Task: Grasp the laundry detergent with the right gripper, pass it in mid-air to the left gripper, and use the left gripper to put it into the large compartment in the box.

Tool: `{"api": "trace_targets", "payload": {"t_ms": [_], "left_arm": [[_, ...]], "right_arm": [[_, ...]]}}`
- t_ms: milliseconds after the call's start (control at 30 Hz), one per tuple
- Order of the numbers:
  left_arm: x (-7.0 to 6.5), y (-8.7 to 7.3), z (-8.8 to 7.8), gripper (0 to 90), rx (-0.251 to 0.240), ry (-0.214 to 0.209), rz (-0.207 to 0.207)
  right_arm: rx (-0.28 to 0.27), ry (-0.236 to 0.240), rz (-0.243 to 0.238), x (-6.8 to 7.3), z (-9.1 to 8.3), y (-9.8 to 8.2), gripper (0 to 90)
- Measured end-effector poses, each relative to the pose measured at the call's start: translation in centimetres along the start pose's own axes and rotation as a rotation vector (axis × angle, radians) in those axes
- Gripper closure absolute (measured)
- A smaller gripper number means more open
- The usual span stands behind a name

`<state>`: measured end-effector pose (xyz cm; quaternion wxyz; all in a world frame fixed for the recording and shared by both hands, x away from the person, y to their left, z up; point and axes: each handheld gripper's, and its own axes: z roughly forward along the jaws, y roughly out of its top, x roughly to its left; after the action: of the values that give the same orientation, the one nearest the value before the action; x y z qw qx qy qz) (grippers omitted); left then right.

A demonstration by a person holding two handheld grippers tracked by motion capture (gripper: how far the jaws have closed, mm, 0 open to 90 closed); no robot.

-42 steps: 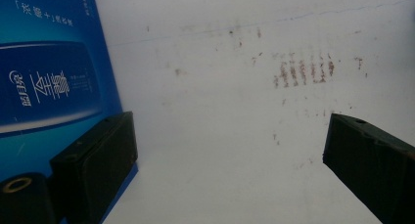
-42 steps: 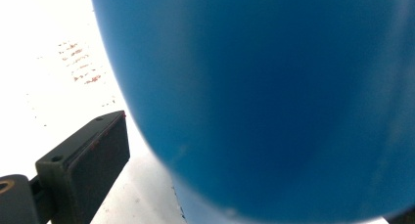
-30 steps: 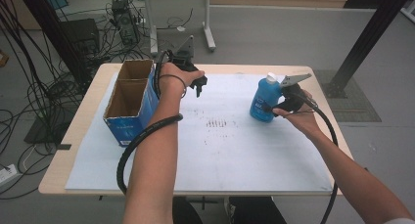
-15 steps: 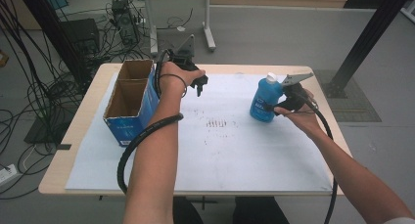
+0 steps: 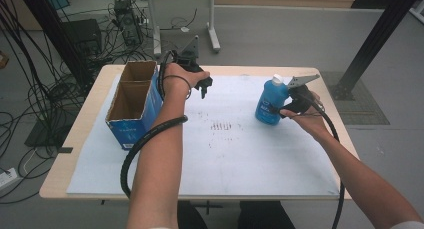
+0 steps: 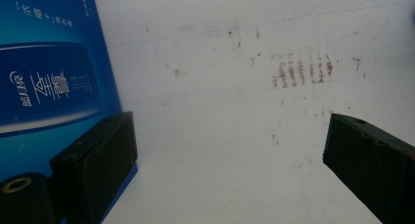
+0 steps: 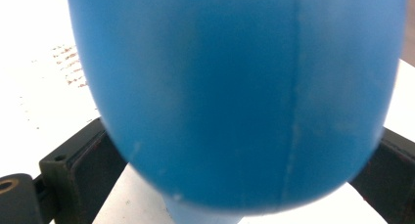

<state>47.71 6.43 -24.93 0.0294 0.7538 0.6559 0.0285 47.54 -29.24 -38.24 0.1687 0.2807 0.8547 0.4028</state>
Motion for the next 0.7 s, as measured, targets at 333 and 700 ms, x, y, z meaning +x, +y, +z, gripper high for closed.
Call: {"api": "trace_targets", "payload": {"t_ms": [333,700], "left_arm": [[-0.09,-0.07,-0.01,6.3,0.002,-0.003,0.0],[0.03,-0.15,-0.17,6.3,0.002,0.003,0.001]], "right_arm": [[0.001,0.003,0.0,0.01,-0.03,0.03,3.2],[0.004,0.018,-0.002,0.23,0.34,0.03,3.2]]}}
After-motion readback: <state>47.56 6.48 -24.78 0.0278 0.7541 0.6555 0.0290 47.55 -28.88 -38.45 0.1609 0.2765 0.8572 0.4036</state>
